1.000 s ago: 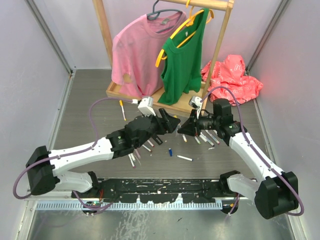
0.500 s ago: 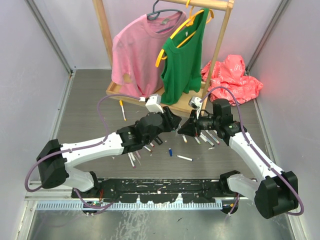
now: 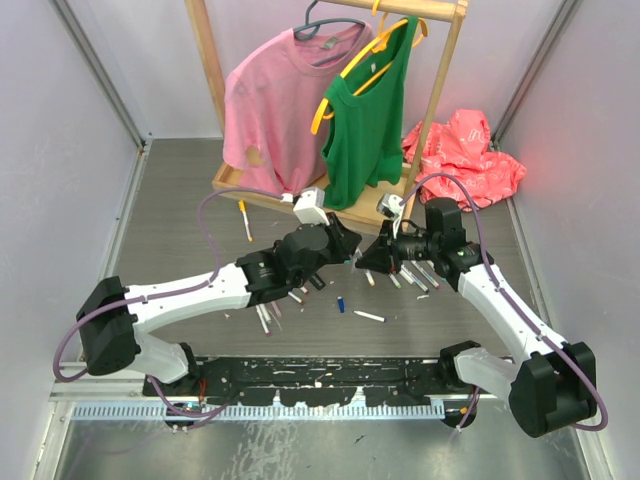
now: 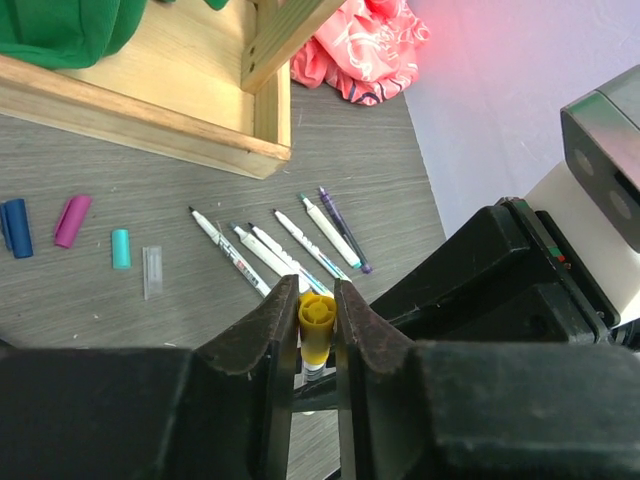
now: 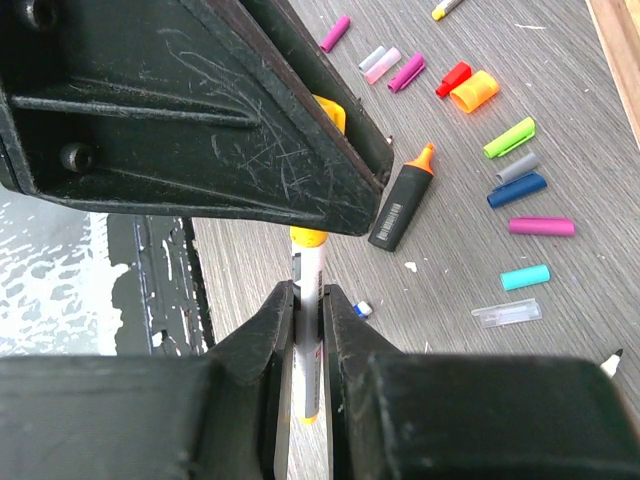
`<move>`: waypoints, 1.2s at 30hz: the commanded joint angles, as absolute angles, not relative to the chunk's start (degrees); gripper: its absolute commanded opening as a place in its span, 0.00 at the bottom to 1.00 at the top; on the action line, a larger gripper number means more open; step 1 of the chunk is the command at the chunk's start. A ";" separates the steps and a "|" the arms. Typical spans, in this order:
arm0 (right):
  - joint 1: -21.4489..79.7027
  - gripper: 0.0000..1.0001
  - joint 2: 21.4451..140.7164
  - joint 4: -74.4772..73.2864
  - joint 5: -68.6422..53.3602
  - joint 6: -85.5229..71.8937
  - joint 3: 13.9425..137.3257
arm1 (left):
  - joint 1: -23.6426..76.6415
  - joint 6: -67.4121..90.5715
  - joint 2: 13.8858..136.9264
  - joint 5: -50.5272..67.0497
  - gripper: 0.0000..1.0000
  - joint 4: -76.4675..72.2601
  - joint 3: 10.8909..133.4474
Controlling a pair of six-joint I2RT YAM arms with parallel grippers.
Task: Open the pen caps
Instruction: Open the pen cap from the pen.
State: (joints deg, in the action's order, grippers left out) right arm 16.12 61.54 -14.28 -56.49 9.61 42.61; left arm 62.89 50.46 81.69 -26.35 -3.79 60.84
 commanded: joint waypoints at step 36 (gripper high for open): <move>22.09 0.01 73.22 -37.89 -27.75 35.91 49.14 | 46.27 46.20 46.01 -30.64 0.00 -17.38 34.02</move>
State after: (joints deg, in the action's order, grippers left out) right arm 21.69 71.77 -32.80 -37.69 29.95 49.60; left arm 46.39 44.21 48.90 -37.19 -13.06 40.42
